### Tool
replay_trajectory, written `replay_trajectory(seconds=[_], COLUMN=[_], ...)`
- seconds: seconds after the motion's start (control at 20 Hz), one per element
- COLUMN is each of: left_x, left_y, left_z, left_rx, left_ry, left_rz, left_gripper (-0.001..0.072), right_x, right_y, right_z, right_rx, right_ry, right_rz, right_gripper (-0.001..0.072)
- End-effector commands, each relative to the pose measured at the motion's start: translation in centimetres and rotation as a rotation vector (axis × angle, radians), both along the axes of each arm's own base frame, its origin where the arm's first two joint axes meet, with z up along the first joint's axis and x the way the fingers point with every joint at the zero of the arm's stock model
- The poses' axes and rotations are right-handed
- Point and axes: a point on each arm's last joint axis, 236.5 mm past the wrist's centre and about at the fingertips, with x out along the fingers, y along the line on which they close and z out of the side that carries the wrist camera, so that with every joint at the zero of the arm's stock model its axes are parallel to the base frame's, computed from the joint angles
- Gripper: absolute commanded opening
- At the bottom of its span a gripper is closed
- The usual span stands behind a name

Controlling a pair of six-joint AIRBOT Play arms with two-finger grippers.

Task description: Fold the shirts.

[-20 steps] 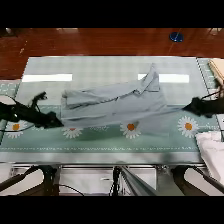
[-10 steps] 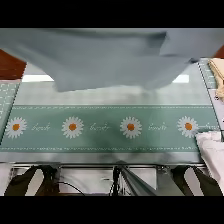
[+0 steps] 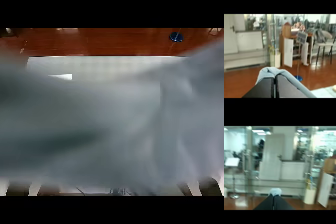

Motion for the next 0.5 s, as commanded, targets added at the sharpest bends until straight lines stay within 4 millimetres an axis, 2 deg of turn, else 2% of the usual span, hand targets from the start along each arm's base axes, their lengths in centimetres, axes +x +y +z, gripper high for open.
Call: replay_trajectory(seconds=[0.0, 0.05, 0.1, 0.15, 0.2, 0.3, 0.35, 0.45], left_x=[-2.5, -2.5, -2.0, -1.3, -0.2, 3.7, 6.0, 10.4], left_y=[-0.3, 0.4, 1.8, 3.5, 4.0, 5.7, 6.5, 7.6], left_z=[-3.5, -4.4, -6.6, -9.5, -11.0, -15.9, -19.3, -26.1], left_rx=[0.010, 0.009, 0.020, 0.030, 0.039, 0.034, 0.026, -0.039], left_ry=[0.136, 0.180, 0.275, 0.406, 0.463, 0.649, 0.765, 0.929], left_rz=[0.045, 0.080, 0.136, 0.191, 0.183, 0.175, 0.148, 0.086], left_gripper=[0.0020, 0.0019, 0.0019, 0.0019, 0.0019, 0.0019, 0.0019, 0.0019], right_x=[-3.0, -2.9, -2.4, -1.5, -0.3, 3.9, 6.6, 11.9], right_y=[-1.7, -2.7, -3.9, -5.1, -5.8, -6.4, -6.4, -8.4], right_z=[-3.6, -4.9, -6.7, -9.5, -12.3, -17.8, -21.4, -28.9], right_rx=[-0.036, -0.032, -0.026, -0.021, -0.017, 0.016, 0.042, 0.089], right_ry=[0.147, 0.209, 0.295, 0.428, 0.563, 0.787, 0.910, 1.083], right_rz=[-0.122, -0.136, -0.153, -0.160, -0.139, -0.078, -0.028, -0.040], right_gripper=[0.0016, 0.0016, 0.0016, 0.0016, 0.0016, 0.0016, 0.0016, 0.0016])
